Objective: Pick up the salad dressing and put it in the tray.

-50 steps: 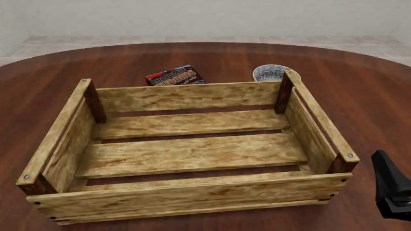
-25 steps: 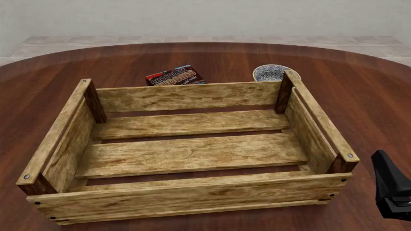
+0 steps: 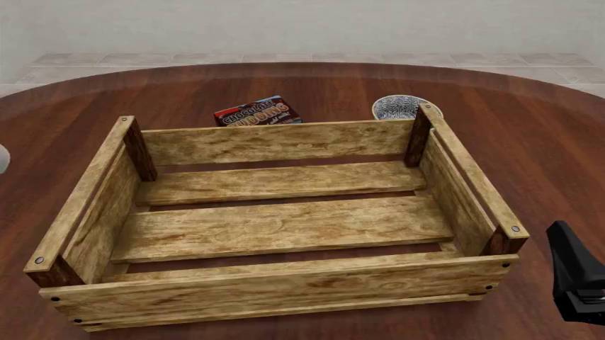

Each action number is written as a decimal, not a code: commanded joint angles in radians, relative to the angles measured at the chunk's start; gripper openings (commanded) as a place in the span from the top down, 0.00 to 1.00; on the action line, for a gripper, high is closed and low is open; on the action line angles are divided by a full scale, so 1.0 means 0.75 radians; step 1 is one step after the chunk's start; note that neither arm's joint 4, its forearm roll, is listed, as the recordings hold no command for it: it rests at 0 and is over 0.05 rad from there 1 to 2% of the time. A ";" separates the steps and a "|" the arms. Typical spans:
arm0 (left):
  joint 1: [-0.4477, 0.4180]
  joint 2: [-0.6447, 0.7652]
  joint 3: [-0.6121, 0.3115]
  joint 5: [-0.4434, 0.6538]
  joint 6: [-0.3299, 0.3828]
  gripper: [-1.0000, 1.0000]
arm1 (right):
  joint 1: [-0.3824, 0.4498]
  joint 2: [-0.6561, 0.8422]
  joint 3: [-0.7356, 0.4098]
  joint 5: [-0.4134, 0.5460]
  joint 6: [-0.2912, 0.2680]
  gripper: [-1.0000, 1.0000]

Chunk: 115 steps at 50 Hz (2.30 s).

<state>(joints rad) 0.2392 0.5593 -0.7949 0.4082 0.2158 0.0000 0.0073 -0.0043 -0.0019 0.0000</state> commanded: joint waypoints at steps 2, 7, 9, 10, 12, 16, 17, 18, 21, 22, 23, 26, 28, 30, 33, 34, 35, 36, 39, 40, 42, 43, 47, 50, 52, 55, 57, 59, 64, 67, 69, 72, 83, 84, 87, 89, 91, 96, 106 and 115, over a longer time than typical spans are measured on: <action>-0.144 0.073 -0.068 -0.045 0.016 1.00 | 0.000 0.000 0.000 0.000 0.000 0.00; -0.209 0.116 -0.099 -0.074 0.006 1.00 | 0.000 0.000 0.000 0.000 0.000 0.00; -0.239 0.136 -0.100 -0.089 0.008 1.00 | 0.000 0.000 0.000 0.000 0.000 0.00; -0.254 0.153 -0.097 -0.105 0.013 1.00 | 0.000 0.000 0.000 0.000 0.000 0.00; -0.285 0.178 -0.095 -0.124 0.010 1.00 | 0.000 0.000 0.000 0.000 0.000 0.00; -0.323 0.221 -0.108 -0.151 0.006 1.00 | 0.000 0.000 0.000 0.000 0.000 0.00; -0.340 0.248 -0.135 -0.152 0.013 1.00 | 0.000 0.000 0.000 0.000 0.000 0.00; -0.340 0.249 -0.135 -0.151 0.013 1.00 | 0.000 0.000 0.000 0.000 0.000 0.00; -0.392 0.310 -0.123 -0.209 0.006 1.00 | 0.000 0.000 0.000 0.000 0.000 0.00; -0.392 0.310 -0.123 -0.209 0.006 1.00 | 0.000 0.000 0.000 0.000 0.000 0.00; -0.407 0.329 -0.149 -0.203 0.011 1.00 | 0.000 0.000 0.000 0.000 0.000 0.00; -0.434 0.350 -0.150 -0.224 0.013 1.00 | 0.000 0.000 0.000 0.000 0.000 0.00; -0.477 0.402 -0.150 -0.265 0.019 1.00 | 0.000 0.000 0.000 0.000 0.000 0.00; -0.488 0.417 -0.150 -0.275 0.023 1.00 | 0.000 0.000 0.000 0.000 0.000 0.00; -0.525 0.454 -0.158 -0.296 0.029 1.00 | 0.000 0.000 0.000 0.000 0.000 0.00; -0.535 0.461 -0.157 -0.302 0.038 1.00 | 0.000 0.000 0.000 0.000 0.000 0.00; -0.544 0.464 -0.154 -0.310 0.048 1.00 | 0.000 0.000 0.000 0.000 0.000 0.00; -0.557 0.472 -0.156 -0.313 0.052 1.00 | 0.000 0.000 0.000 0.000 0.000 0.00; -0.588 0.489 -0.161 -0.322 0.058 1.00 | 0.000 0.000 0.000 0.000 0.000 0.00; -0.596 0.495 -0.159 -0.328 0.063 1.00 | 0.000 0.000 0.000 0.000 0.000 0.00; -0.611 0.511 -0.158 -0.339 0.066 1.00 | 0.000 0.000 0.000 0.000 0.000 0.00; -0.622 0.522 -0.158 -0.345 0.069 1.00 | 0.000 0.000 0.000 0.000 0.000 0.00; -0.649 0.555 -0.157 -0.370 0.081 1.00 | 0.000 0.000 0.000 0.000 0.000 0.00; -0.673 0.585 -0.160 -0.390 0.091 1.00 | 0.000 0.000 0.000 0.000 0.000 0.00; -0.696 0.603 -0.161 -0.404 0.097 1.00 | 0.000 0.000 0.000 0.000 0.000 0.00; -0.732 0.632 -0.155 -0.428 0.107 1.00 | 0.000 0.000 0.000 0.000 0.000 0.00; -0.761 0.655 -0.144 -0.451 0.123 1.00 | 0.000 0.000 0.000 0.000 0.000 0.00; -0.772 0.664 -0.141 -0.457 0.123 1.00 | 0.000 0.000 0.000 0.000 0.000 0.00; -0.821 0.692 -0.127 -0.485 0.147 1.00 | 0.000 0.000 0.000 0.000 0.000 0.00; -0.852 0.707 -0.120 -0.498 0.166 1.00 | 0.000 0.000 0.000 0.000 0.000 0.00; -0.870 0.721 -0.117 -0.508 0.175 1.00 | 0.000 0.000 0.000 0.000 0.000 0.00; -0.897 0.747 -0.116 -0.522 0.184 1.00 | 0.000 0.000 0.000 0.000 0.000 0.00; -0.999 0.857 -0.098 -0.603 0.222 1.00 | 0.000 0.000 0.000 0.000 0.000 0.00; -0.999 0.857 -0.097 -0.604 0.222 1.00 | 0.000 0.000 0.000 0.000 0.000 0.00; -1.020 0.901 -0.095 -0.635 0.231 1.00 | 0.000 0.000 0.000 0.000 0.000 0.00; -1.047 0.945 -0.096 -0.658 0.233 1.00 | 0.000 0.000 0.000 0.000 0.000 0.00; -1.060 0.964 -0.098 -0.668 0.231 1.00 | 0.000 0.000 0.000 0.000 0.000 0.00; -1.102 1.034 -0.100 -0.713 0.234 1.00 | 0.000 0.000 0.000 0.000 0.000 0.00; -1.150 1.194 -0.109 -0.791 0.239 1.00 | 0.000 0.000 0.000 0.000 0.000 0.00; -1.172 1.296 -0.106 -0.841 0.235 1.00 | 0.000 0.000 0.000 0.000 0.000 0.00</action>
<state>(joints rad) -0.6137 1.4457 -0.8687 -0.1730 0.3745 0.0000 0.0073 -0.0043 -0.0019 0.0000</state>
